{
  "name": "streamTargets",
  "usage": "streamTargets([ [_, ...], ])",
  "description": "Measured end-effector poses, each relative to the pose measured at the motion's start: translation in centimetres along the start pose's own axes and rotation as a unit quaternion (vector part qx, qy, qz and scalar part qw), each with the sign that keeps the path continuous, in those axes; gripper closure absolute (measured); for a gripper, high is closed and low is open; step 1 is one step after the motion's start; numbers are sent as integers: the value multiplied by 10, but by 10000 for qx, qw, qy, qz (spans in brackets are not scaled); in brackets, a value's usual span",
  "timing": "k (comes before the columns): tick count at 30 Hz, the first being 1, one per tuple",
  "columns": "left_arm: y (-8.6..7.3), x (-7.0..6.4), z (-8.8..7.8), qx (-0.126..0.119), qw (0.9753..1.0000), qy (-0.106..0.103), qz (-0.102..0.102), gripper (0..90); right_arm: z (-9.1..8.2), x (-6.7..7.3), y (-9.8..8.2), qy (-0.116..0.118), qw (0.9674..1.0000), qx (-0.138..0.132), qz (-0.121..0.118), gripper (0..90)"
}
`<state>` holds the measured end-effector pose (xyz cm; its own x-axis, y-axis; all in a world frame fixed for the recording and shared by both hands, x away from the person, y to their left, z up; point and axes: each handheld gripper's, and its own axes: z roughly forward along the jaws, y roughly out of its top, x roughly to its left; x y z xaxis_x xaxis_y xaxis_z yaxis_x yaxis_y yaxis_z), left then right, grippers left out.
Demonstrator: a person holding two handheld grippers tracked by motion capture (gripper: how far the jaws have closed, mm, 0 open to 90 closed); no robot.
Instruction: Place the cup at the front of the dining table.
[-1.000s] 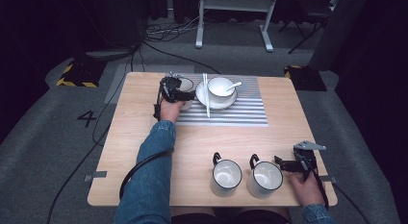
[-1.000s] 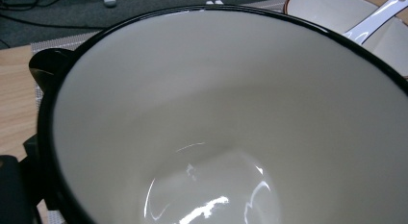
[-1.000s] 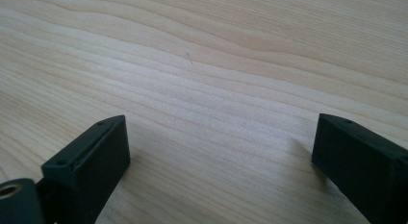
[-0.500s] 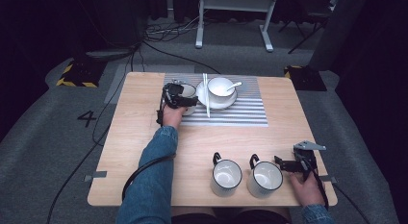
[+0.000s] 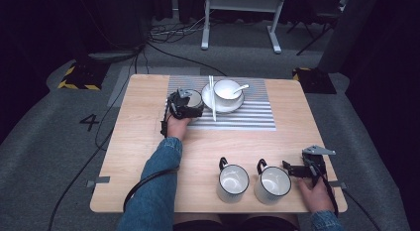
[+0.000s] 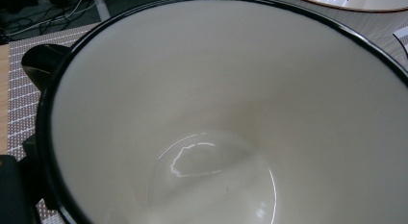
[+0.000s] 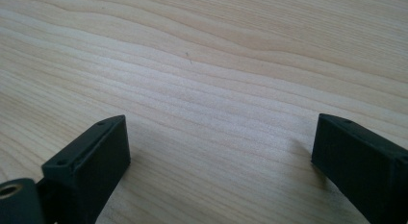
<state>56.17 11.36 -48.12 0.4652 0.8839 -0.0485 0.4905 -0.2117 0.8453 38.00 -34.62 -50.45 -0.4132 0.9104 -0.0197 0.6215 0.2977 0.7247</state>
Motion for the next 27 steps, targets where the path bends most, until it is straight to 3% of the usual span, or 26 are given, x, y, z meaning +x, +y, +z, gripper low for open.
streamTargets([
  [3,0,1,0,-9,9999,70,82,30,0,0,0,-1,10000,0,-1,62],
  [8,0,2,0,-27,10000,44,52,29,0,0,0,0,10000,0,0,62],
  [10,0,1,0,-42,10000,-10,-77,28,0,0,0,0,10000,0,-3,62],
  [13,0,0,-2,-156,9988,-68,-467,11,0,0,0,2,10000,4,18,63],
  [15,2,-1,-3,-202,9981,-21,-581,1,0,0,0,-2,10000,1,10,63],
  [20,8,-4,-13,-42,9983,114,-574,0,0,0,0,0,10000,3,18,63],
  [22,9,-6,-21,-179,9979,190,-592,2,0,1,0,4,10000,4,23,63],
  [27,12,-7,-41,-407,9963,47,-754,27,0,0,0,-2,10000,-1,6,63],
])
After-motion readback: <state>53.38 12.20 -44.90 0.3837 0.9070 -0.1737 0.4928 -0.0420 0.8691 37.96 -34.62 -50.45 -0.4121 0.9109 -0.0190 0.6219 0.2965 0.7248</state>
